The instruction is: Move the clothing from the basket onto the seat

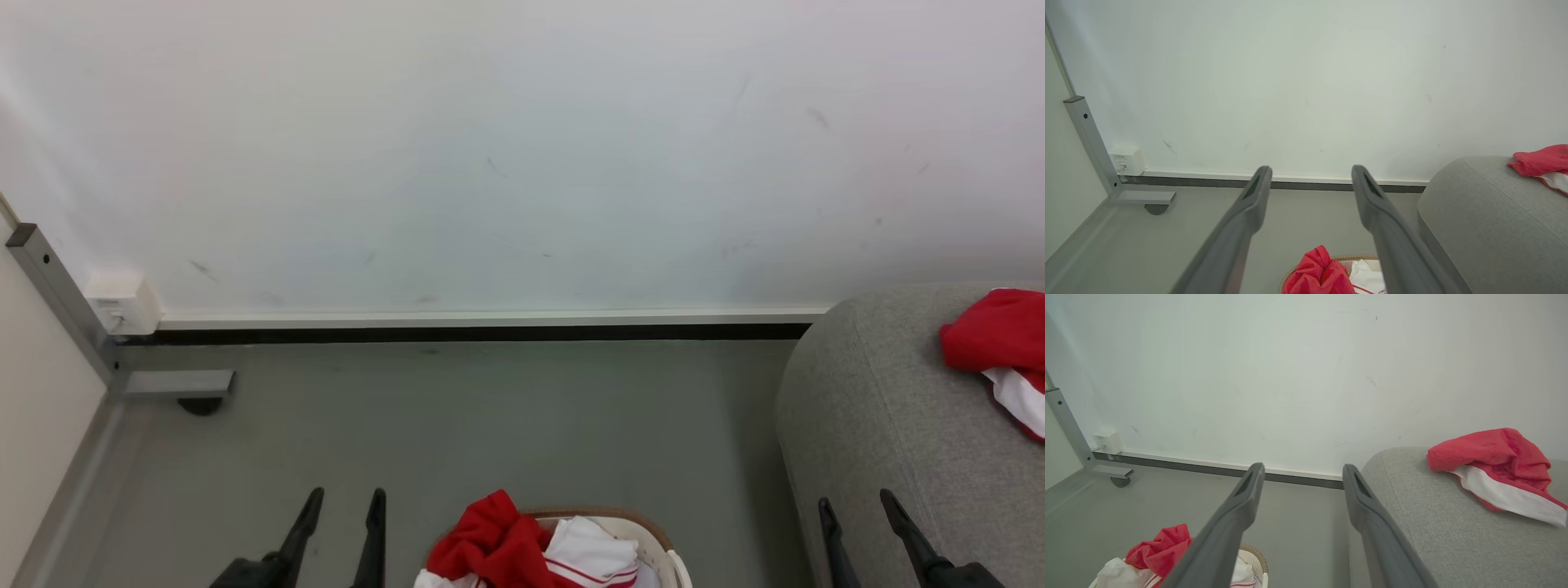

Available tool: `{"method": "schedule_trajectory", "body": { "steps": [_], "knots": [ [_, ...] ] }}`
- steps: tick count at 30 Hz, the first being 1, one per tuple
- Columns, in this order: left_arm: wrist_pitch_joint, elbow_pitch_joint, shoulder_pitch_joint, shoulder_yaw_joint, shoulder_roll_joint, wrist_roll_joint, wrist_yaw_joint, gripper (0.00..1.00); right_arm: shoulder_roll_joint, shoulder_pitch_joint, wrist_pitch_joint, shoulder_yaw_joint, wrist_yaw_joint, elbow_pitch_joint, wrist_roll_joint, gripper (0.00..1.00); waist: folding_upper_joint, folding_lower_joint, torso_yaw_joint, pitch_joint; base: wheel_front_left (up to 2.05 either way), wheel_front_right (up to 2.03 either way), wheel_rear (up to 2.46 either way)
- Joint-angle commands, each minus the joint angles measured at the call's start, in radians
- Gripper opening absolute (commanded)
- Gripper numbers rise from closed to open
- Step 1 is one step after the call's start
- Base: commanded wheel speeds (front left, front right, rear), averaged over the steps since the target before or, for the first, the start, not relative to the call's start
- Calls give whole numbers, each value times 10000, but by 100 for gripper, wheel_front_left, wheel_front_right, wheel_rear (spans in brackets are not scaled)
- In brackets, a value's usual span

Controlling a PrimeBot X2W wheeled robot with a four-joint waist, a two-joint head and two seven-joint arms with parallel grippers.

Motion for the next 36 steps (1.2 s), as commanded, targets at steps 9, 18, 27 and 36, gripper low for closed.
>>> {"method": "schedule_trajectory", "body": {
  "steps": [9, 18, 27, 36],
  "knots": [
    [-5, 403, -499, -69, -42, 375, -459, 100, -14, -448, -20, 190, -25, -115, 93, 100, 0, 0, -578, 619, 0, 0, 0],
    [1135, 1731, -2169, -1133, 465, 782, -1021, 100, -14, -1440, -20, 557, -24, -665, 390, 100, 0, 0, -1558, 2459, 0, 0, 0],
    [3057, 2951, -3895, -2779, 1151, 1388, -1204, 100, -9, -2322, -20, 913, -25, -1275, 938, 100, 0, 0, -2326, 4527, 0, 0, 0],
    [4090, 4176, -5307, -3944, 1673, 1432, -1218, 100, -6, -3349, -20, 1249, -24, -2010, 1692, 100, 0, 0, -2782, 6744, 0, 0, 0]
  ]
}}
